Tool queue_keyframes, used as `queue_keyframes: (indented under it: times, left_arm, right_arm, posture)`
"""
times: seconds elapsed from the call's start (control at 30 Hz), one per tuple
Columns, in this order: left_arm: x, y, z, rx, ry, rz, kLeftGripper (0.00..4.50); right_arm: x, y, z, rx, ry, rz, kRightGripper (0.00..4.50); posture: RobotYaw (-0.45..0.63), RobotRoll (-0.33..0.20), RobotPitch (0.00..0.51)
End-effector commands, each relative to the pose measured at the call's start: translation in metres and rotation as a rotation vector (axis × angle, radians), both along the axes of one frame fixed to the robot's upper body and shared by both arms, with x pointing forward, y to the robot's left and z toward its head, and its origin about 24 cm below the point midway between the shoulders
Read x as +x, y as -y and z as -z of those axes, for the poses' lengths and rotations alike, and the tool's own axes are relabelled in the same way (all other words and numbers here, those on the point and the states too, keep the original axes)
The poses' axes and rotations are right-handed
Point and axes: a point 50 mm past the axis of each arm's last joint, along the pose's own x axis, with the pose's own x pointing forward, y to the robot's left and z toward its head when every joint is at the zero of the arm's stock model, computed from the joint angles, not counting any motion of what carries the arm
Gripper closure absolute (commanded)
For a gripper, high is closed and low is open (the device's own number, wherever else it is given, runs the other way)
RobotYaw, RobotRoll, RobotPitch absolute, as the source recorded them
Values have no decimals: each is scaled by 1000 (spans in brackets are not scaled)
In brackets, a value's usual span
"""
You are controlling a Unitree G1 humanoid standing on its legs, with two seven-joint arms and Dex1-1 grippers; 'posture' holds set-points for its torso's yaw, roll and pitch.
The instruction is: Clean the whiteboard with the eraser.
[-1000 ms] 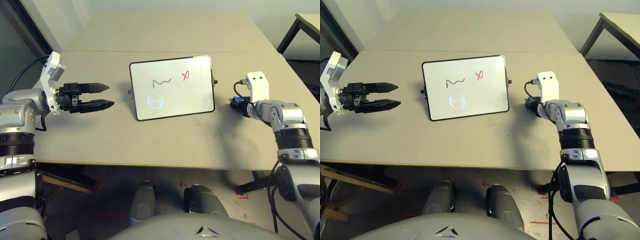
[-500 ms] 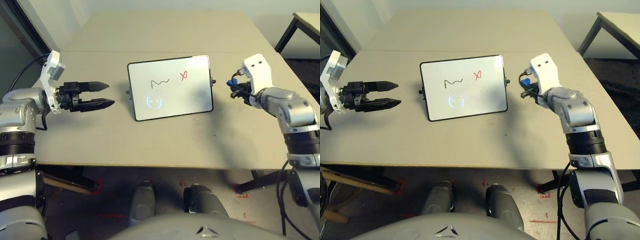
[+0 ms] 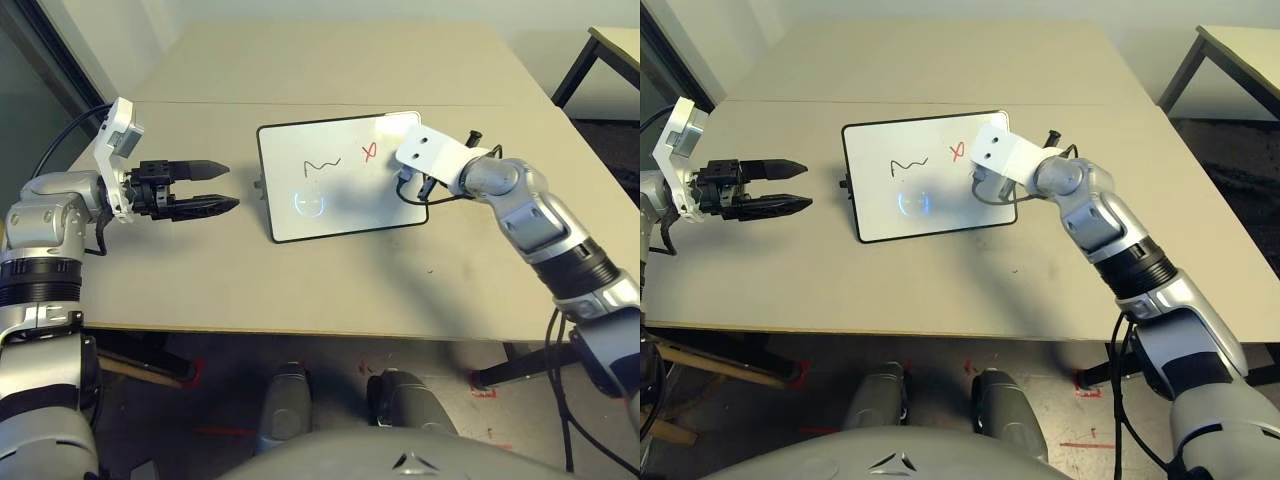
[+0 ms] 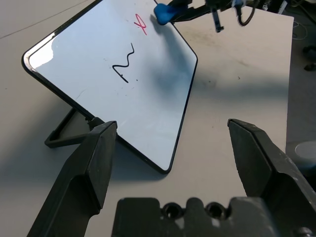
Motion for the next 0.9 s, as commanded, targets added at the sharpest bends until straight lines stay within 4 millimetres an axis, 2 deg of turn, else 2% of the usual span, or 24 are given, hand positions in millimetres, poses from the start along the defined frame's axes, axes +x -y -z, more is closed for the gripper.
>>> queue_keyframes:
  times: [0.03, 0.27, 0.73, 0.9]
  left_arm:
    - [1, 4, 2, 4, -4, 11, 0]
    - [2, 6, 1, 6, 3, 19, 0]
    - [1, 6, 2, 5, 6, 19, 0]
    - [0, 6, 2, 5, 7, 15, 0]
  right_arm:
    - [4, -5, 1, -57, -7, -27, 4160]
    - [8, -19, 3, -94, -8, -79, 4160]
    - [10, -60, -1, -129, 13, -205, 4160]
    - [11, -60, 3, -147, 7, -207, 4160]
  posture:
    - [231, 0, 28]
    - [238, 0, 24]
    - [263, 0, 21]
    - [270, 0, 22]
